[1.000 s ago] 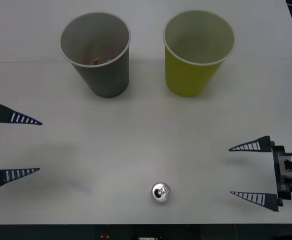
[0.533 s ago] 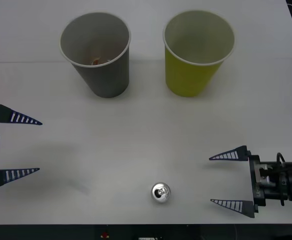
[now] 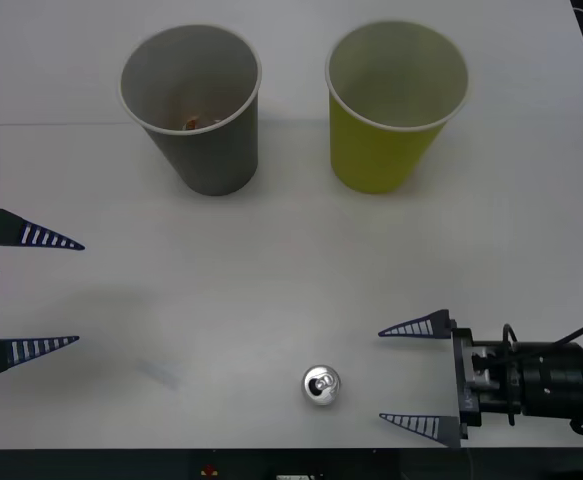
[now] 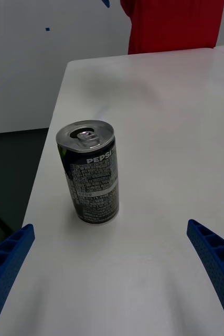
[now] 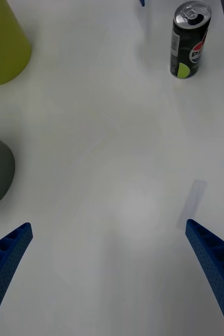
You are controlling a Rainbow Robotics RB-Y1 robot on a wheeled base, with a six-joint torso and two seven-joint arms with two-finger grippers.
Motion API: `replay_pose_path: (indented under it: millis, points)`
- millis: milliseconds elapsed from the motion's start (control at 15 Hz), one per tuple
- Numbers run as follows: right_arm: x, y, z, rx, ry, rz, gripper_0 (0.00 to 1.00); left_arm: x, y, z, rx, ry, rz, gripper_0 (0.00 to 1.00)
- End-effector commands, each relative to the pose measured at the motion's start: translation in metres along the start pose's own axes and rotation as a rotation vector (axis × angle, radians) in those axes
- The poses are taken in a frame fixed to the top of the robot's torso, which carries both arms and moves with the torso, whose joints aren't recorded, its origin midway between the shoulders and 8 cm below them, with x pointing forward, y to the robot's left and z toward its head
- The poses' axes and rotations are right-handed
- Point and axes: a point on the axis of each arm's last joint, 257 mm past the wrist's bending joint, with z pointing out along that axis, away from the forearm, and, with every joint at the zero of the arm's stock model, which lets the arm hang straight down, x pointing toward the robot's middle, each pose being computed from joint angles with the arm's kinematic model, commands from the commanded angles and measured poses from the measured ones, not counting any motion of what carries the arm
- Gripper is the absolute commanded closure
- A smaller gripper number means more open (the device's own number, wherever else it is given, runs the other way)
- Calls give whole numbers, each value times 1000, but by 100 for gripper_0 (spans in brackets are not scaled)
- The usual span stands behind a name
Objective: Put the can into the green bin and the plastic bottle into the gray bin
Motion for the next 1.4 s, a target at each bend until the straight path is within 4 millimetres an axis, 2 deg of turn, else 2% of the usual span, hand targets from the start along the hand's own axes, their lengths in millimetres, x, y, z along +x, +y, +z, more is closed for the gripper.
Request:
replay_pose_path:
  millis: [67, 933, 1200, 1267, 1333, 1400]
  points:
    - [-5, 3, 16, 0, -32, -5, 0, 0, 0, 0, 0, 0, 0, 0]
    - [-14, 16, 83, 32, -80, 24, 0, 0, 0, 0, 0, 0, 0, 0]
    - [-13, 16, 90, 42, -75, 21, 1, 0, 0, 0, 0, 0, 0, 0]
    - [-13, 15, 90, 44, -74, 20, 71, 0, 0, 0, 0, 0, 0, 0]
    - [-13, 15, 90, 45, -73, 20, 100, 0, 0, 0, 0, 0, 0, 0]
    - [-13, 15, 90, 45, -74, 19, 100, 0, 0, 0, 0, 0, 0, 0]
